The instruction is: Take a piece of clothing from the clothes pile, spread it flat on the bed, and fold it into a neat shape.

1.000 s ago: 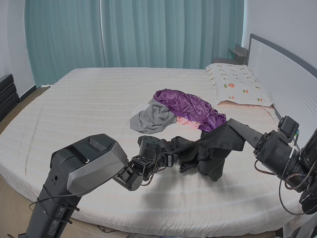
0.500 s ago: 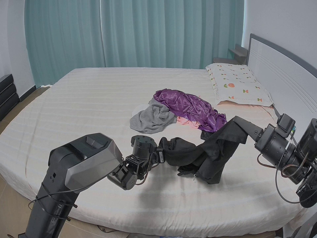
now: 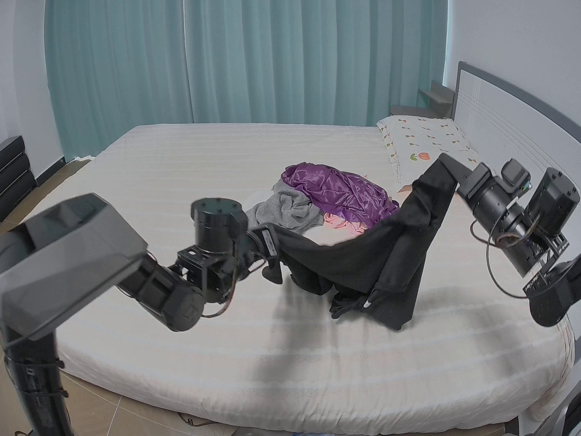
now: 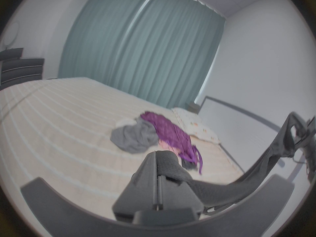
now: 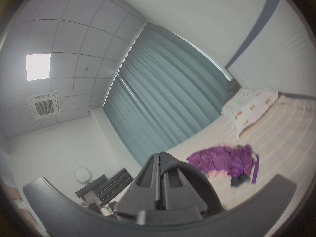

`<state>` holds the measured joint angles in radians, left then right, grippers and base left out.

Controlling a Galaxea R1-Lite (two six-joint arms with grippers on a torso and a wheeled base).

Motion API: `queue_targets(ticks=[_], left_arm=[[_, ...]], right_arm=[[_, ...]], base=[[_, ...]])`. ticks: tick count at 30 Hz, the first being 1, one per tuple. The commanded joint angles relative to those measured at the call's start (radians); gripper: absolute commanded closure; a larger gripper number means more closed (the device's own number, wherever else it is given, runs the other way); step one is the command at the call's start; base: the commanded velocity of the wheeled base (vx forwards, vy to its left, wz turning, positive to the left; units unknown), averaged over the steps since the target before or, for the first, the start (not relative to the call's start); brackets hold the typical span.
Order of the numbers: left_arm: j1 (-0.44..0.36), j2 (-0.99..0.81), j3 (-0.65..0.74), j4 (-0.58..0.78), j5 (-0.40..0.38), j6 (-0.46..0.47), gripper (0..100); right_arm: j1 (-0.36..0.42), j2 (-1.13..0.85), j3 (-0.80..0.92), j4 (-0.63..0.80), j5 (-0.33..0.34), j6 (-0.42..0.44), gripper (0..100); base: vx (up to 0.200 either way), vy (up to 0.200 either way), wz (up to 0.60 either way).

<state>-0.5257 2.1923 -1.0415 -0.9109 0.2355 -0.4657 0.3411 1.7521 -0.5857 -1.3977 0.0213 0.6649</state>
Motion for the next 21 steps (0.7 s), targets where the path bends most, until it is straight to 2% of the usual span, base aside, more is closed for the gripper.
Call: queue_targets(ticks=[1,5,6,10,13,17,21], left_arm=[[0.062,-0.226,0.066,-0.010,0.070,-0.014,100],[0.079,-0.258,0.132,-0.014,0.074,-0.036,100],[0.076,-0.263,0.196,-0.028,0.061,-0.056,100],[0.064,-0.200,0.247,-0.102,0.011,-0.090,100],[0.044,-0.163,0.270,-0.138,0.022,-0.116,100],[-0.002,-0.181,0.385,-0.145,0.022,-0.145,100],[0.001,-0.201,0.494,-0.168,0.024,-0.180,100]], right_arm=[[-0.066,0.021,-0.132,-0.001,-0.030,-0.059,100],[-0.060,0.017,-0.086,-0.009,-0.026,-0.056,100],[-0.056,0.030,-0.005,-0.009,-0.011,-0.048,100],[-0.053,0.127,0.090,-0.052,0.014,-0.008,100],[-0.050,0.165,0.136,-0.170,0.009,0.061,100],[-0.024,0.147,0.236,-0.170,0.017,0.099,100],[-0.007,0.155,0.317,-0.170,0.019,0.097,100]], base=[[0.000,0.000,0.00],[0.000,0.000,0.00],[0.000,0.000,0.00],[0.000,0.000,0.00],[0.000,0.000,0.00],[0.000,0.000,0.00],[0.000,0.000,0.00]])
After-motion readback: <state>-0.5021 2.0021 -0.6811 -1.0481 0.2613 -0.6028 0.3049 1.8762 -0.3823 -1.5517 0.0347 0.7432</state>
